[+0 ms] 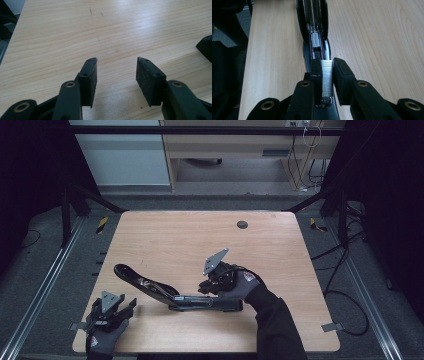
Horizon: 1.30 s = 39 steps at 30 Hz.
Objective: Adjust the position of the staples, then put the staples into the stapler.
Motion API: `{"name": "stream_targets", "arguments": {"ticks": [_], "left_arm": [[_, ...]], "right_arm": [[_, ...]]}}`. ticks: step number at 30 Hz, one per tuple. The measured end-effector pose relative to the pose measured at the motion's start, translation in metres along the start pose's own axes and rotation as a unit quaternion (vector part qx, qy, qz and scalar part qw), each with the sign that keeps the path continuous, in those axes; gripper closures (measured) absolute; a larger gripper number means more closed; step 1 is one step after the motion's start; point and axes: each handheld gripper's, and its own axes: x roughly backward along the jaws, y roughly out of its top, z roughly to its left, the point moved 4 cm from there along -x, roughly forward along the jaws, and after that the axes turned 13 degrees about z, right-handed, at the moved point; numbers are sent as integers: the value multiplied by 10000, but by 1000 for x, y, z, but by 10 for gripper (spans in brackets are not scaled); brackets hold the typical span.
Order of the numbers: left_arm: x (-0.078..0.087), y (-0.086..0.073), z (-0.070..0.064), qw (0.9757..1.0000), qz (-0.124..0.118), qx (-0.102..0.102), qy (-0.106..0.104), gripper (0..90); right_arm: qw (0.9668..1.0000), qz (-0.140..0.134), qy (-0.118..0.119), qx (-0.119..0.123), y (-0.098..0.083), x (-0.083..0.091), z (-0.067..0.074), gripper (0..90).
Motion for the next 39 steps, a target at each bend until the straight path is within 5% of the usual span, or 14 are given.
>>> {"name": "stream_targets", "arguments": {"ticks": [13,39], "left_arm": [[-1,1,0,10000,13,-17,13,510],[-1,1,0,10000,27,-37,37,510]], "right_arm": [[9994,230,165,218,3,-15,4,783],[9986,439,204,232,-11,-31,1,783]]}}
